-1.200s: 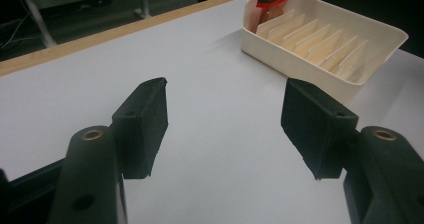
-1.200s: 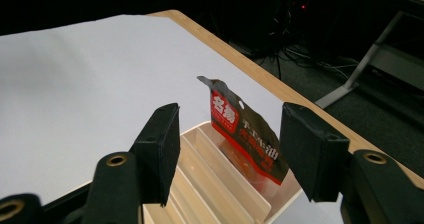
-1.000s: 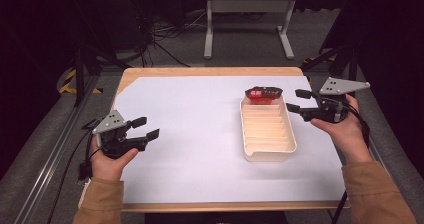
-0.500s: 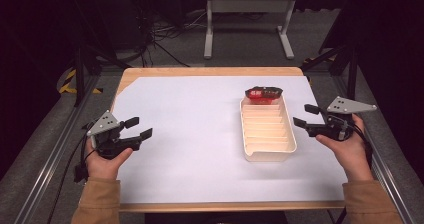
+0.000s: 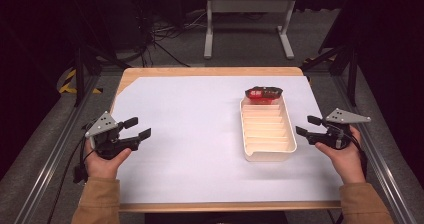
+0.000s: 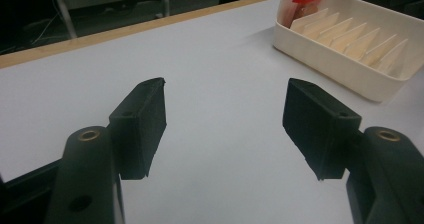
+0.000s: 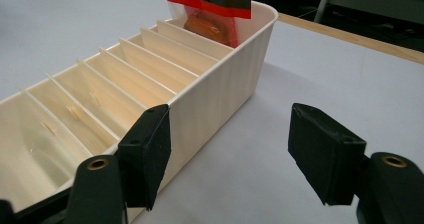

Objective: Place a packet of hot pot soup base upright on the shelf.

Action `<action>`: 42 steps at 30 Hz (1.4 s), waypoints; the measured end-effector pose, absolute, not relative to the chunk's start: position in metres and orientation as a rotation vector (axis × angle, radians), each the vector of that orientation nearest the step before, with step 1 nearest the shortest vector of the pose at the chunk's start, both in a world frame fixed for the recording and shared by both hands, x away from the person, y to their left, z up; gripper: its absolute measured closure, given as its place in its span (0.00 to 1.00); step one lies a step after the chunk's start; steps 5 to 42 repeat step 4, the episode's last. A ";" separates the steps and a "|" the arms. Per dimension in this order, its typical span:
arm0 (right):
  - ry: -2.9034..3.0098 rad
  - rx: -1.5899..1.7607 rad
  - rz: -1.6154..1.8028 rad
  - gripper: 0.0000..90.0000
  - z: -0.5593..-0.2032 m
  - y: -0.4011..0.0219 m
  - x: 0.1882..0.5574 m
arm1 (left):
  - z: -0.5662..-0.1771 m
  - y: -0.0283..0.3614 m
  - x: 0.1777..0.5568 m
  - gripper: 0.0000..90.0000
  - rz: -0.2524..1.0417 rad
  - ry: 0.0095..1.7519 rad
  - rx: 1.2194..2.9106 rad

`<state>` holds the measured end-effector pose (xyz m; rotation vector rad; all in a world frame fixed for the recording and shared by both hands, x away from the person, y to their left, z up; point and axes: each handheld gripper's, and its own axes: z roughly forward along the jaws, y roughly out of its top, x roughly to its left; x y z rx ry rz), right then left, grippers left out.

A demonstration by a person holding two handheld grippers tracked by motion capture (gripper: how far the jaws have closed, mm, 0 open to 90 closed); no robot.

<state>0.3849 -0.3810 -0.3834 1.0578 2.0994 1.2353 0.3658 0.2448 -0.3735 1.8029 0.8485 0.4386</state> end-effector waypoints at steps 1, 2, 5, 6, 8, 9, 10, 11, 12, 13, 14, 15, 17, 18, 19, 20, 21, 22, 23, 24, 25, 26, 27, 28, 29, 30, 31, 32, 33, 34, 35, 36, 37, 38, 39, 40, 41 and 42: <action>2.092 1.058 1.241 0.37 -0.383 -0.382 0.384 | -0.374 0.244 0.366 0.38 0.433 0.851 1.802; 2.084 1.056 1.249 0.37 -0.383 -0.382 0.384 | -0.374 0.244 0.366 0.38 0.432 0.851 1.802; 2.078 1.054 1.257 0.37 -0.382 -0.383 0.383 | -0.374 0.244 0.366 0.38 0.433 0.851 1.802; 2.078 1.054 1.257 0.37 -0.382 -0.383 0.383 | -0.374 0.244 0.366 0.38 0.433 0.851 1.802; 2.078 1.054 1.257 0.37 -0.382 -0.383 0.383 | -0.374 0.244 0.366 0.38 0.433 0.851 1.802; 2.078 1.054 1.257 0.37 -0.382 -0.383 0.383 | -0.374 0.244 0.366 0.38 0.433 0.851 1.802; 2.078 1.054 1.257 0.37 -0.382 -0.383 0.383 | -0.374 0.244 0.366 0.38 0.433 0.851 1.802; 2.078 1.054 1.257 0.37 -0.382 -0.383 0.383 | -0.374 0.244 0.366 0.38 0.433 0.851 1.802; 2.078 1.054 1.257 0.37 -0.382 -0.383 0.383 | -0.374 0.244 0.366 0.38 0.433 0.851 1.802; 2.078 1.054 1.257 0.37 -0.382 -0.383 0.383 | -0.374 0.244 0.366 0.38 0.433 0.851 1.802; 2.078 1.054 1.257 0.37 -0.382 -0.383 0.383 | -0.374 0.244 0.366 0.38 0.433 0.851 1.802; 2.078 1.054 1.257 0.37 -0.382 -0.383 0.383 | -0.374 0.244 0.366 0.38 0.433 0.851 1.802; 2.078 1.054 1.257 0.37 -0.382 -0.383 0.383 | -0.374 0.244 0.366 0.38 0.433 0.851 1.802; 2.078 1.054 1.257 0.37 -0.382 -0.383 0.383 | -0.374 0.244 0.366 0.38 0.433 0.851 1.802; 2.078 1.054 1.257 0.37 -0.382 -0.383 0.383 | -0.374 0.244 0.366 0.38 0.433 0.851 1.802; 2.078 1.054 1.257 0.37 -0.382 -0.383 0.383 | -0.374 0.244 0.366 0.38 0.433 0.851 1.802; 2.078 1.054 1.257 0.37 -0.382 -0.383 0.383 | -0.374 0.244 0.366 0.38 0.433 0.851 1.802; 2.078 1.054 1.257 0.37 -0.382 -0.383 0.383 | -0.374 0.244 0.366 0.38 0.433 0.851 1.802; 2.078 1.054 1.257 0.37 -0.382 -0.383 0.383 | -0.374 0.244 0.366 0.38 0.433 0.851 1.802; 2.078 1.054 1.257 0.37 -0.382 -0.383 0.383 | -0.374 0.244 0.366 0.38 0.433 0.851 1.802; 2.078 1.054 1.257 0.37 -0.382 -0.383 0.383 | -0.374 0.244 0.366 0.38 0.433 0.851 1.802; 2.078 1.054 1.257 0.37 -0.382 -0.383 0.383 | -0.374 0.244 0.366 0.38 0.433 0.851 1.802; 2.078 1.054 1.257 0.37 -0.382 -0.383 0.383 | -0.374 0.244 0.366 0.38 0.433 0.851 1.802; 2.078 1.054 1.257 0.37 -0.382 -0.383 0.383 | -0.374 0.244 0.366 0.38 0.433 0.851 1.802; 2.078 1.054 1.257 0.37 -0.382 -0.383 0.383 | -0.374 0.244 0.366 0.38 0.433 0.851 1.802; 2.078 1.054 1.257 0.37 -0.382 -0.383 0.383 | -0.374 0.244 0.366 0.38 0.433 0.851 1.802; 2.078 1.054 1.257 0.37 -0.382 -0.383 0.383 | -0.374 0.244 0.366 0.38 0.433 0.851 1.802; 2.078 1.054 1.257 0.37 -0.382 -0.383 0.383 | -0.374 0.244 0.366 0.38 0.433 0.851 1.802; 2.078 1.054 1.257 0.37 -0.382 -0.383 0.383 | -0.374 0.244 0.366 0.38 0.433 0.851 1.802; 2.078 1.054 1.257 0.37 -0.382 -0.383 0.383 | -0.374 0.244 0.366 0.38 0.433 0.851 1.802; 2.078 1.054 1.257 0.37 -0.382 -0.383 0.383 | -0.374 0.244 0.366 0.38 0.433 0.851 1.802; 2.078 1.054 1.257 0.37 -0.382 -0.383 0.383 | -0.374 0.244 0.366 0.38 0.433 0.851 1.802; 2.078 1.054 1.257 0.37 -0.382 -0.383 0.383 | -0.374 0.244 0.366 0.38 0.433 0.851 1.802; 2.078 1.054 1.257 0.37 -0.382 -0.383 0.383 | -0.374 0.244 0.366 0.38 0.433 0.851 1.802; 2.078 1.054 1.257 0.37 -0.382 -0.383 0.383 | -0.374 0.244 0.366 0.38 0.433 0.851 1.802; 2.078 1.054 1.257 0.37 -0.382 -0.383 0.383 | -0.374 0.244 0.366 0.38 0.433 0.851 1.802; 2.078 1.054 1.257 0.37 -0.382 -0.383 0.383 | -0.374 0.244 0.366 0.38 0.433 0.851 1.802; 2.078 1.054 1.257 0.37 -0.382 -0.383 0.383 | -0.374 0.244 0.366 0.38 0.433 0.851 1.802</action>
